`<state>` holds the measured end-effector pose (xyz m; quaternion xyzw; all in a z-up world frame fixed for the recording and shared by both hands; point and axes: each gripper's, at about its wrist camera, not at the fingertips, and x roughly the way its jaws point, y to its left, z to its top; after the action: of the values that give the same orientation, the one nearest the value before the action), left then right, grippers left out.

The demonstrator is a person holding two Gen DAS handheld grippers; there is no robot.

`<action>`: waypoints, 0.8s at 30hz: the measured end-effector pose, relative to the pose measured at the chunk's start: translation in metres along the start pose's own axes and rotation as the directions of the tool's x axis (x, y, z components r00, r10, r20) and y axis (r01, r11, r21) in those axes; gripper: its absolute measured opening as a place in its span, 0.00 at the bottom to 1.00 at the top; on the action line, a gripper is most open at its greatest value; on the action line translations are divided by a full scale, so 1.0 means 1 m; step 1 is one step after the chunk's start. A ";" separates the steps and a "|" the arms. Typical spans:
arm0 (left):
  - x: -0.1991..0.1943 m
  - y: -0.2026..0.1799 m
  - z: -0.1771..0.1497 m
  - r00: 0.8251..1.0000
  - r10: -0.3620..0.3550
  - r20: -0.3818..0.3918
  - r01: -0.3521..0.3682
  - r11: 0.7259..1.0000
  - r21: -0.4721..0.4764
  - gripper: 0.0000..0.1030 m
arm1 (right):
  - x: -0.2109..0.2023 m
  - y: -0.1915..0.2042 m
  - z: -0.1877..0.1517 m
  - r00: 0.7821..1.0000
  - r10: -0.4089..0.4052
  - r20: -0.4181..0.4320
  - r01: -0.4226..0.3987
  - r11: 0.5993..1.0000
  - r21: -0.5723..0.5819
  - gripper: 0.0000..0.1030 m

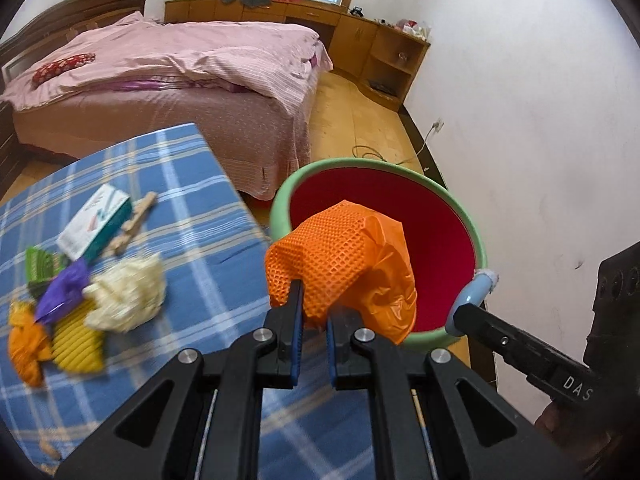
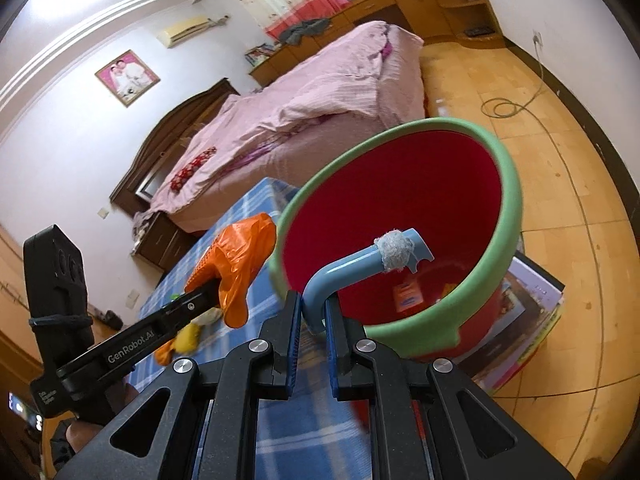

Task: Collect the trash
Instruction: 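Carry both items over the red bucket and open both tools to drop them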

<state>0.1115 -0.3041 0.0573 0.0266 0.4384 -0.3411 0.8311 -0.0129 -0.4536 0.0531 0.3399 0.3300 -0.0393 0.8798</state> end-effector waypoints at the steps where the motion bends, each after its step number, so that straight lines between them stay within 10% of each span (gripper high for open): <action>1: 0.006 -0.003 0.003 1.000 0.002 -0.003 -0.002 1.000 0.004 0.08 | 0.002 -0.004 0.003 1.000 -0.005 -0.002 0.005 1.000 0.005 0.11; 24: 0.019 -0.024 0.008 0.999 -0.041 0.020 0.040 0.997 0.066 0.44 | 0.002 -0.025 0.014 1.000 0.003 0.015 -0.004 0.997 0.071 0.23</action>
<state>0.1107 -0.3354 0.0538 0.0412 0.4186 -0.3723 0.8273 -0.0108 -0.4813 0.0449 0.3713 0.3214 -0.0518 0.8696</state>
